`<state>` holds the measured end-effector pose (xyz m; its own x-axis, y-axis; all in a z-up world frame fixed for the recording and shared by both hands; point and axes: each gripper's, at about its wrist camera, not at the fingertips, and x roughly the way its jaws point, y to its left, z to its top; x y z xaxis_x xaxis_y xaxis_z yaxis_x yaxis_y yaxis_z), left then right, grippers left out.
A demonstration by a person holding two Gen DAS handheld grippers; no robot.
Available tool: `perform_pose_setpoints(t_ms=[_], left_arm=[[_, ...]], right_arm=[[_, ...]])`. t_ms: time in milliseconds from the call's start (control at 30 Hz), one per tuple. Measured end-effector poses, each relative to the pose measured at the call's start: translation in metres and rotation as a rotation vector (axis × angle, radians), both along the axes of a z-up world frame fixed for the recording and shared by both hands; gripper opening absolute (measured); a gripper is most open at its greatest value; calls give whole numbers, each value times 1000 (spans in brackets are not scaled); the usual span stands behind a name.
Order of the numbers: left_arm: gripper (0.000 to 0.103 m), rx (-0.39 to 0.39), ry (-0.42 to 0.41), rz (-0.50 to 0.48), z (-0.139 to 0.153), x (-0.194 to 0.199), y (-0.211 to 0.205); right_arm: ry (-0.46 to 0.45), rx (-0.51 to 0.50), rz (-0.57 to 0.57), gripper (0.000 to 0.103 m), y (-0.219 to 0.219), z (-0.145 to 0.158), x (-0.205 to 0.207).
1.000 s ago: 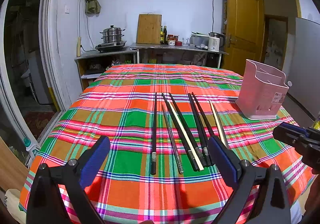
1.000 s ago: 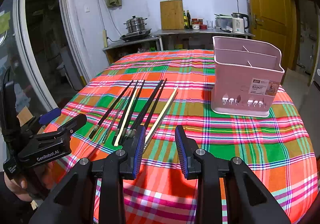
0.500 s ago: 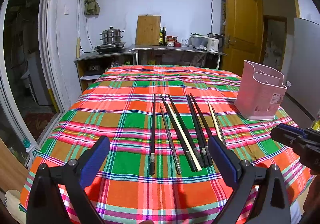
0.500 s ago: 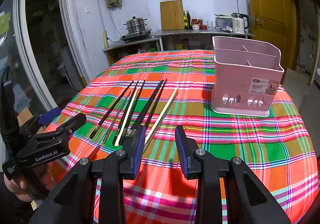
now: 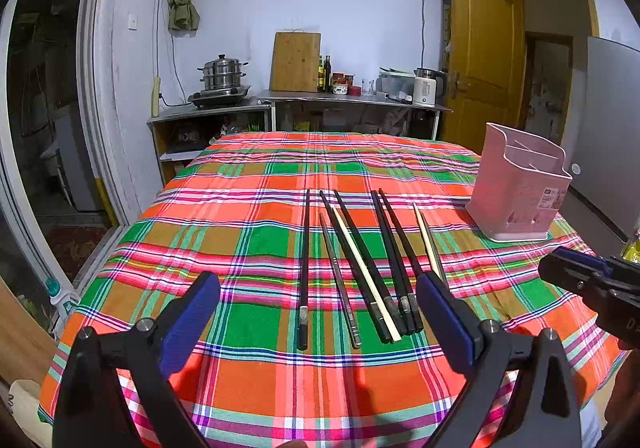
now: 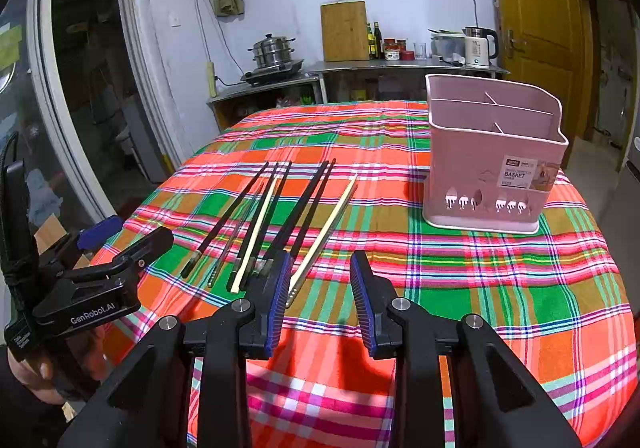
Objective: Organize utensils
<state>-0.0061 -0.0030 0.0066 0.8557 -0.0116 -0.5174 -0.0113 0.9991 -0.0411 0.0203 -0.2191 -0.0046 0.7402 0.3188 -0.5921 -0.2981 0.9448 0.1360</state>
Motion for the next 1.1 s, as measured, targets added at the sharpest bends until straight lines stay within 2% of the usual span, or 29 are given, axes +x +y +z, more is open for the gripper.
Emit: perform_pose_setpoints(t_ms=[1100], left_arm=[[100,-1,-9,-4,-1,1,2]], right_arm=[[-5,5,2,32,4,3,-1]])
